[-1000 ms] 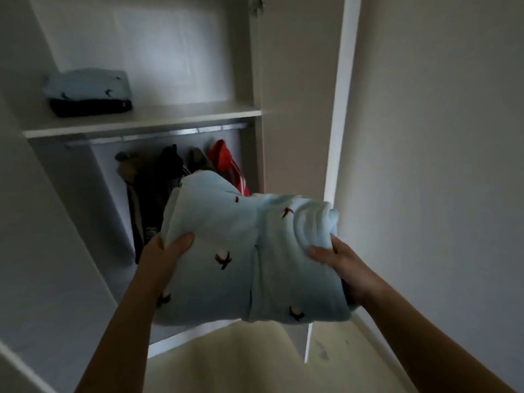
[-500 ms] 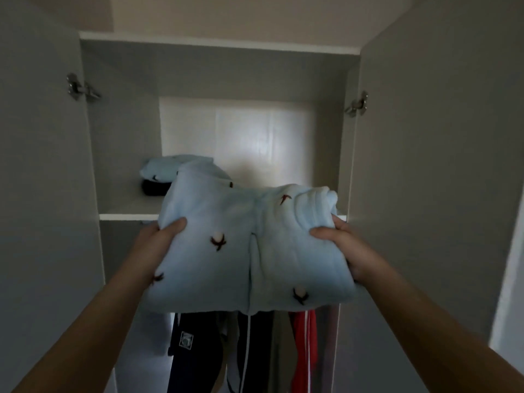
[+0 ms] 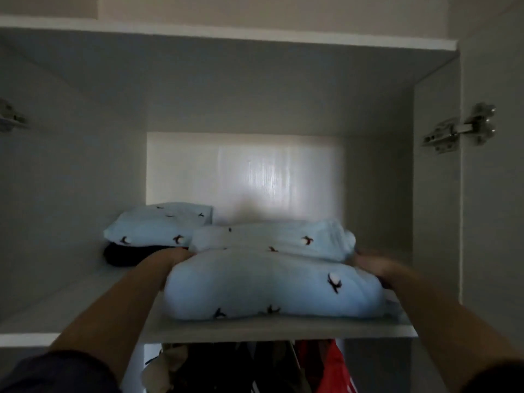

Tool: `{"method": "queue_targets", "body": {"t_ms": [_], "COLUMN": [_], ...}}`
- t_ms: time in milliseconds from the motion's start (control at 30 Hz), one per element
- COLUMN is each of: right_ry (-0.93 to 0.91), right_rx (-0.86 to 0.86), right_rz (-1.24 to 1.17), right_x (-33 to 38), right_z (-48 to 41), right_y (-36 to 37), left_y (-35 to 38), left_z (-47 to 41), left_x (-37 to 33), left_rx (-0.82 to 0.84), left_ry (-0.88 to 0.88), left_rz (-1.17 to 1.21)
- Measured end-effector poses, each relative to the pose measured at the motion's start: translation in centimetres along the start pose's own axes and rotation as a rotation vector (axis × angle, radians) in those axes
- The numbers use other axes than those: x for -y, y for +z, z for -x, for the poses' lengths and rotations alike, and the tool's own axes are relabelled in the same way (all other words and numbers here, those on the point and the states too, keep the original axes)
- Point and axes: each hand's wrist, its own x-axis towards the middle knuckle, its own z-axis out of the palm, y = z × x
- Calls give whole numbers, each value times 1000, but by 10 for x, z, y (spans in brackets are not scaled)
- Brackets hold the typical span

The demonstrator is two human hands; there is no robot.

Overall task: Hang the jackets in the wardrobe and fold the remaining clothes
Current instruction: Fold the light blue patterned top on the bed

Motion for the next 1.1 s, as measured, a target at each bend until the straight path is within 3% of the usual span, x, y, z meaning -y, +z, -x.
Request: {"method": "queue_targets", "body": {"t_ms": [67,167,300,400,433,533,800,1100], "right_ry": [36,-33,-356,-572,-588,-535,-313,-202], "right_rx": [15,50,-110,66,119,124,84,186], "right_rz": [383,570,687,706,799,1060,1243,939], "right_x": [-10,4,36,46,47,50,48,50], "right_z": [-19,-21,21,70,78,74,-24,-142], "right_y": [8,11,35,71,80,94,110,157], "left_y": [4,1,0,14,18,23,64,93], "left_z": [-23,-29,12,56,62,53,-54,-158], "left_x": [-1,-4,5,22,25,18,-8,-4], "left_rx": [-36,-114,-156,-256,-256,-164,17,-81], "left_ry": [12,102,656,1013,1045,952,831,502], "left_rz": [-120,-397,-480,-806,-910,-1042,-1076,-1176]}}
